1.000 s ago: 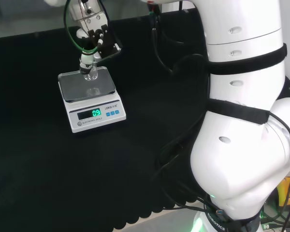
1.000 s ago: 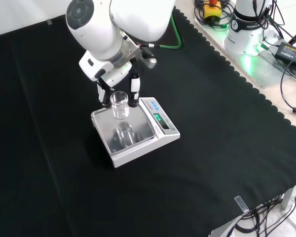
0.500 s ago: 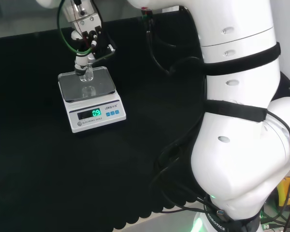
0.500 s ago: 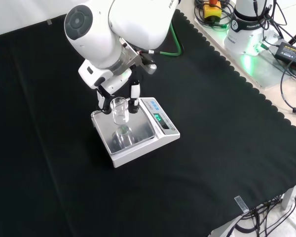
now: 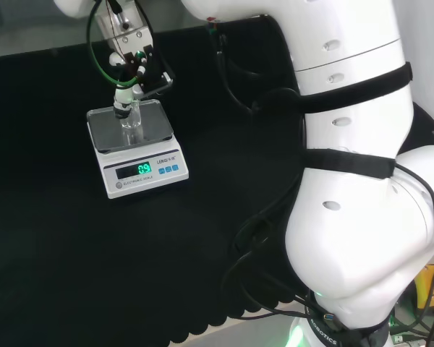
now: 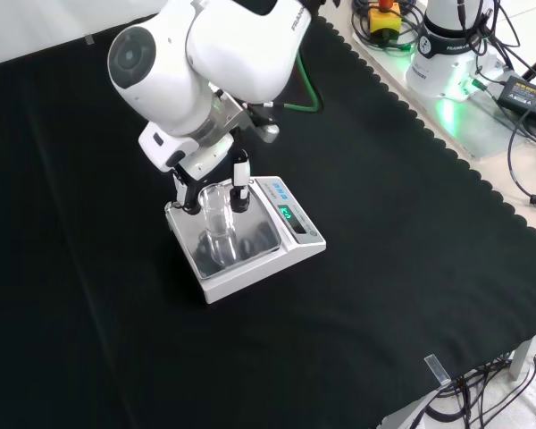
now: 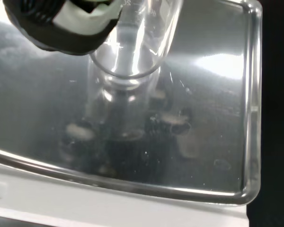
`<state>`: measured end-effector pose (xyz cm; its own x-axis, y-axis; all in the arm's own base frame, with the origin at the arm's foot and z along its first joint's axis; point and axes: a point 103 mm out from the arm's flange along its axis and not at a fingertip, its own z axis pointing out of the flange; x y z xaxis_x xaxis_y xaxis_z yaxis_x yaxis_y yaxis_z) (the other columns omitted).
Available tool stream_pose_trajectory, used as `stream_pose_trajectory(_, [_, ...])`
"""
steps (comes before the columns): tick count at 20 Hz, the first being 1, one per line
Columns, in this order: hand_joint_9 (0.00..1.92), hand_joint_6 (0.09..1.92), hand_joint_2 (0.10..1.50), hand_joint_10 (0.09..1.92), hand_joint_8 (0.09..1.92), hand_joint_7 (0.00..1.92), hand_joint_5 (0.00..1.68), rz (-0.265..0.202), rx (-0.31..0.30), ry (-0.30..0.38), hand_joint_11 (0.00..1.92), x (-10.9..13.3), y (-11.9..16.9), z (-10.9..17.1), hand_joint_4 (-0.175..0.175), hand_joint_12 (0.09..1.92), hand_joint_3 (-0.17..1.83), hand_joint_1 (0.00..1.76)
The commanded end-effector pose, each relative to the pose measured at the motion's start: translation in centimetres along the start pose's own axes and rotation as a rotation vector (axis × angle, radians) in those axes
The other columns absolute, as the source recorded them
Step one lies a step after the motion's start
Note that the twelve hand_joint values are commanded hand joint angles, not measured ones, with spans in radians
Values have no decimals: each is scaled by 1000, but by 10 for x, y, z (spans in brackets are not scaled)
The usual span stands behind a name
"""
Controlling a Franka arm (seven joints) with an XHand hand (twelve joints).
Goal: Put the beaker on the electronic balance.
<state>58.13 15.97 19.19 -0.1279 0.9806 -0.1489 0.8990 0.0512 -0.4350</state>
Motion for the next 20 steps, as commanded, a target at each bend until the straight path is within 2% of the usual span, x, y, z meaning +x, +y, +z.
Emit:
stream_pose_trajectory(1, [1598, 769, 1038, 87, 671, 1185, 1125, 15, 16, -5, 1717, 3, 9, 7, -65, 453, 13, 1143])
stream_pose_trajectory(6, [1598, 769, 1039, 87, 672, 1184, 1124, 20, 23, -3, 1718, 7, 10, 7, -65, 451, 13, 1143])
stream_pose_trajectory(7, [1598, 769, 1039, 87, 672, 1184, 1124, 0, 17, -3, 1718, 7, 11, 6, -65, 451, 12, 1143])
stream_pose_trajectory(8, [1598, 769, 1039, 87, 672, 1184, 1124, -1, 14, -4, 1718, 8, 11, 6, -65, 451, 12, 1143])
stream_pose_trajectory(13, [1598, 770, 1039, 87, 673, 1184, 1124, 5, 23, 5, 1720, -3, 11, 9, -65, 450, 12, 1143])
stream_pose_trajectory(15, [1598, 770, 1039, 87, 673, 1184, 1125, 20, 24, -10, 1719, 5, 12, 7, -64, 450, 12, 1142])
stream_pose_trajectory(17, [1599, 768, 1039, 87, 675, 1183, 1126, 16, 22, -7, 1717, 4, 12, 7, -44, 448, 10, 1136])
stream_pose_trajectory(19, [1601, 765, 1038, 87, 679, 1178, 1128, 14, 26, -1, 1711, -3, 11, 9, -2, 445, 8, 1123])
stream_pose_trajectory(20, [1604, 722, 1012, 87, 686, 1170, 1091, 14, 26, 0, 1705, -8, 10, 10, -50, 445, -10, 1092])
